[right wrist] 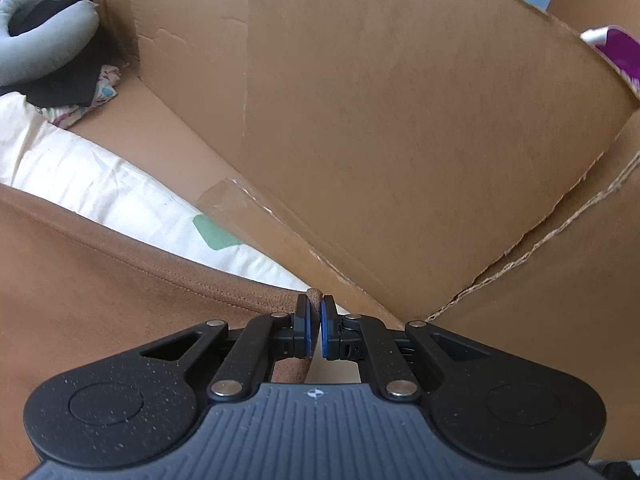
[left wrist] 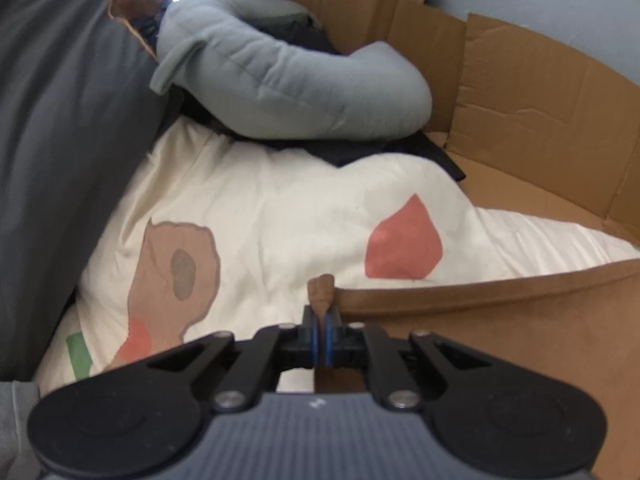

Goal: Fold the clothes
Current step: 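Lift the folded brown shirt edge with both tools and fold it over, then open both tools to release the folded shirt and raise them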

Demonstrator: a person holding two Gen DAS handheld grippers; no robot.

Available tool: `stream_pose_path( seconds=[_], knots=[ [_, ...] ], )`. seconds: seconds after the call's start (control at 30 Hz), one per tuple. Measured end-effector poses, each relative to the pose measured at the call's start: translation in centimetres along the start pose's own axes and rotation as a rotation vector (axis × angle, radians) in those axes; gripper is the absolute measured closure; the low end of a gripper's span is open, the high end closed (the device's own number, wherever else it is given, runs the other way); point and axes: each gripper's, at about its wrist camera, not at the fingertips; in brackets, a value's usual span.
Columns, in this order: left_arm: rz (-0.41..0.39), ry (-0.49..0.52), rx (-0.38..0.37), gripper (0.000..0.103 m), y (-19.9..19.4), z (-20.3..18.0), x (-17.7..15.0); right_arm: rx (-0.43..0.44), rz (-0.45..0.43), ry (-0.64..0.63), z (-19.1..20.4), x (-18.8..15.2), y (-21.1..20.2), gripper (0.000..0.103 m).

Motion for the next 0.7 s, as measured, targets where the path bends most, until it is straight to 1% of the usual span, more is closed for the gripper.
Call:
stream_pose_path(
  seconds=[0.17,0.3,0.4,0.47,0.5,0.53,0.57,0.6,0.63,0.67,0.7],
  knots=[
    [0.01,0.017,0.012,0.099,1.0,-0.4,0.2,-0.004,0.03,-0.01,0.1,0.2,1.1,0.1],
    [0.021,0.042,0.023,0.098,1.6,-0.7,0.0,0.006,0.035,0.005,0.0,0.2,1.8,0.1],
    [0.021,0.028,0.033,0.09,1.4,-0.7,0.0,0.03,0.028,0.018,0.0,0.1,2.1,0.098],
    [0.019,0.027,0.046,0.073,0.9,-0.7,0.0,0.031,0.046,0.041,-0.2,0.0,2.1,0.094],
    [0.015,0.023,0.046,0.07,0.4,-0.6,0.0,0.031,0.046,0.05,-0.4,-0.1,1.7,0.092],
    [0.011,0.017,0.041,0.066,-0.1,-0.6,-0.1,0.039,0.035,0.058,-0.4,-0.2,1.1,0.089],
    [0.006,0.011,0.036,0.063,-0.6,-0.5,-0.2,0.052,0.024,0.062,-0.5,-0.4,0.5,0.079],
    [0.001,0.002,0.033,0.06,-1.1,-0.6,-0.3,0.058,0.014,0.058,-0.4,-0.4,-0.1,0.076],
    [-0.005,-0.007,0.031,0.054,-1.7,-0.7,-0.6,0.055,0.004,0.049,-0.2,-0.5,-0.9,0.074],
    [-0.009,-0.013,0.028,0.05,-2.4,-0.8,-0.9,0.052,-0.006,0.042,-0.1,-0.5,-1.6,0.074],
    [-0.008,-0.008,0.02,0.05,-3.2,-1.1,-1.3,0.052,-0.017,0.047,0.0,-0.8,-2.4,0.073]
  ],
)
Point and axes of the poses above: each gripper's, at about its wrist camera, not at the fingertips, and y roughly the way its jaws point, z to its left, x to its top, and after that the axes turned 14 degrees about -y, right-handed
